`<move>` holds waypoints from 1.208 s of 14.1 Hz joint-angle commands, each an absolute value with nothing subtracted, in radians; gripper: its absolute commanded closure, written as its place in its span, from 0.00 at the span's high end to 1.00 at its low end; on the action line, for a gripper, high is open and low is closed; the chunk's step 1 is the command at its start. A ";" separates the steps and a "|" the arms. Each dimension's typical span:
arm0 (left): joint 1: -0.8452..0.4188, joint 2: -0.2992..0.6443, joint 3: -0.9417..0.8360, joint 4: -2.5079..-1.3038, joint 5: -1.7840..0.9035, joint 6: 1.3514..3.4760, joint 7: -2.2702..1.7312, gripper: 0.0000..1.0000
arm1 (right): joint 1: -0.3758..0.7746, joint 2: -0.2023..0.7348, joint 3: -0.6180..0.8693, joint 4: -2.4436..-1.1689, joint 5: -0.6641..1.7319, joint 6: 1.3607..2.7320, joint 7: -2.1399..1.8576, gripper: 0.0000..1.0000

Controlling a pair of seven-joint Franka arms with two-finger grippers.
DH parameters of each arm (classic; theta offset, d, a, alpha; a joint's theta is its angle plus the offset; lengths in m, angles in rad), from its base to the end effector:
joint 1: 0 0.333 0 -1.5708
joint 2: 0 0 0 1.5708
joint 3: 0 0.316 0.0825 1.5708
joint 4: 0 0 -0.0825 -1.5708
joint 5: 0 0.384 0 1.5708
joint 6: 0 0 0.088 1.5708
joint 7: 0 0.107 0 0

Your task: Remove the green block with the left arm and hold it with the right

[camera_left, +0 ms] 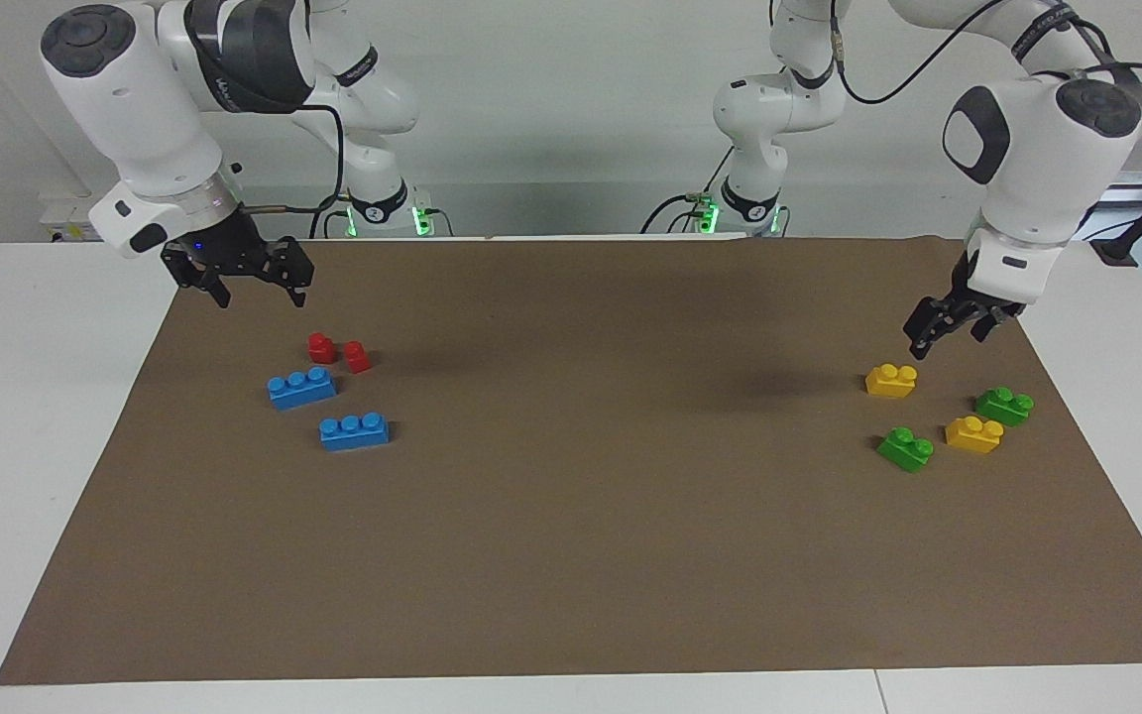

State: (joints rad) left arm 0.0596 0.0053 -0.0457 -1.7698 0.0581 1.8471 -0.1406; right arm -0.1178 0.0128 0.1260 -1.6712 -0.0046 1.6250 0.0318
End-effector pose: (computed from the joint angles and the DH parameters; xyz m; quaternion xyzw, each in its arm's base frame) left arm 0.5723 0.0126 0.5512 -0.9965 -0.0702 -0.0377 0.0258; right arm 0.5589 0.0037 0.5746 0.9995 -0.0116 -0.0294 0.0021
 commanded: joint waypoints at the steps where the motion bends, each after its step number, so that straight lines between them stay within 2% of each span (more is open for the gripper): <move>1: 0.049 -0.025 -0.054 -1.714 0.026 1.714 -0.097 1.00 | -0.121 0.003 0.127 -1.678 0.017 1.609 0.032 1.00; 4: 0.035 -0.026 -0.064 -1.640 0.025 1.588 -0.092 1.00 | -0.118 0.005 0.127 -1.677 0.002 1.609 0.031 1.00; 17: 0.034 -0.044 -0.066 -1.638 -0.009 1.598 -0.084 1.00 | -0.118 0.002 0.129 -1.681 0.014 1.608 0.032 1.00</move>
State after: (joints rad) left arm 0.0420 -0.0383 -0.0772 -1.6484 0.0090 1.6086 -0.1082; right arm -0.1124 0.0128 0.1261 -1.6714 -0.0040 1.6180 0.0318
